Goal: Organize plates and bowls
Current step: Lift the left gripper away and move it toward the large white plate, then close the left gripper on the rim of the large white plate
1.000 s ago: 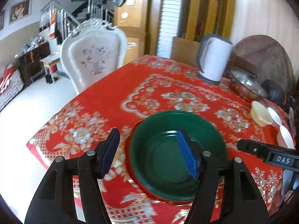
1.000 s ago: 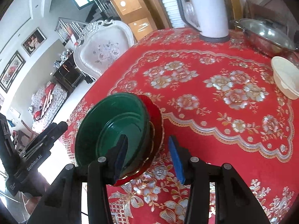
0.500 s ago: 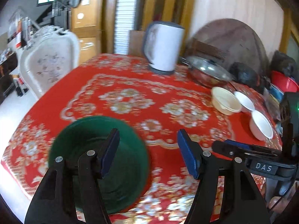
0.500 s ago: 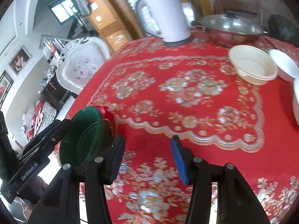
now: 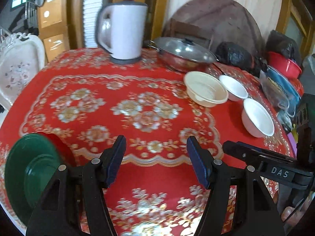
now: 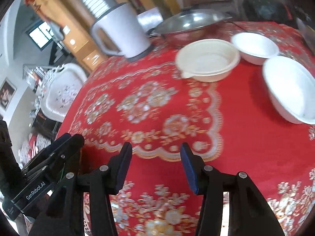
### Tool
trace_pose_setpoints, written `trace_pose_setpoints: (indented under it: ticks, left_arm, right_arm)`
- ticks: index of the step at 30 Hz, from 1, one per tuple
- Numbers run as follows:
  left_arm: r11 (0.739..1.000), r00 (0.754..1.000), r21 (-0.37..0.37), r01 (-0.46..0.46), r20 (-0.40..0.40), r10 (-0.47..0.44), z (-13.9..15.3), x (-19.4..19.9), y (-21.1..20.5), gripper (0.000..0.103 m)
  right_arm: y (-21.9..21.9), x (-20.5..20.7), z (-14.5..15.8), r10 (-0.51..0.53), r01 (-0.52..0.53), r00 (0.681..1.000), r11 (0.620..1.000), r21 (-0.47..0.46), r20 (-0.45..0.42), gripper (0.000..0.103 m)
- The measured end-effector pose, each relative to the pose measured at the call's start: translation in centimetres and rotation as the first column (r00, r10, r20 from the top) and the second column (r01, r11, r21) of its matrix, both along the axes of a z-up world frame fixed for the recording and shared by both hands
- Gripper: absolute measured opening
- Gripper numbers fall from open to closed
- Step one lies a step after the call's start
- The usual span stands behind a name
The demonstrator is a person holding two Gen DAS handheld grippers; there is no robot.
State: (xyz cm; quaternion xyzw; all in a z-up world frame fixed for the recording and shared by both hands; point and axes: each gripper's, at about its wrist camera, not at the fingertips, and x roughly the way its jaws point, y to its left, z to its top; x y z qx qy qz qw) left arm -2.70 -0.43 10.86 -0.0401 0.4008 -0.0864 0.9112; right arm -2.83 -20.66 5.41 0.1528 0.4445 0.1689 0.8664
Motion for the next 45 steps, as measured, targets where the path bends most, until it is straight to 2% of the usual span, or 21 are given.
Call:
trace_pose_setpoints:
  ticks: [8, 12, 18, 27, 33, 42, 44, 45]
  left_arm:
    - [0.995, 0.994, -0.011, 0.104, -0.036, -0.104, -0.1, 2.4, -6.7, 0.064]
    - [0.99, 0.989, -0.003, 0.141, -0.04, -0.141, 0.0, 3.8, -10.3, 0.064]
    - [0.98, 0.976, -0.004, 0.198, -0.09, -0.197, -0.8, 6.2, -15.9, 0.064]
    - [0.973, 0.957, 0.006, 0.23, -0.184, -0.225, -3.1, 10.4, -22.7, 0.064]
    - [0.975, 0.949, 0.001, 0.224, -0.226, -0.218, -5.0, 12.6, -24.8, 0.064]
    - [0.969, 0.939, 0.021, 0.246, -0.253, -0.233, -6.5, 13.8, -26.9, 0.064]
    - [0.967, 0.937, 0.027, 0.252, -0.257, -0.237, -6.8, 13.8, -27.2, 0.064]
    - [0.966, 0.936, 0.03, 0.258, -0.257, -0.242, -6.9, 13.8, -27.3, 0.064]
  right_arm:
    - [-7.6, -0.5, 1.0, -0.127, 0.127, 0.992, 0.992, -0.005, 0.008, 0.051]
    - [-12.4, -1.4, 1.7, -0.208, 0.208, 0.978, 0.978, -0.011, 0.02, 0.058]
    - [-19.0, -2.1, 2.3, -0.313, 0.313, 0.95, 0.949, -0.028, 0.026, 0.058]
    - [-26.3, 0.9, 0.2, -0.393, 0.392, 0.919, 0.92, -0.027, -0.037, 0.058]
    - [-27.5, 3.3, -1.3, -0.369, 0.371, 0.928, 0.929, 0.016, -0.058, 0.058]
    - [-26.6, 6.0, -2.4, -0.3, 0.297, 0.953, 0.954, -0.047, -0.054, 0.058]
    - [-26.5, 6.2, -2.6, -0.29, 0.287, 0.956, 0.956, -0.06, -0.05, 0.052]
    - [-26.4, 6.2, -2.7, -0.287, 0.283, 0.957, 0.957, -0.065, -0.044, 0.043]
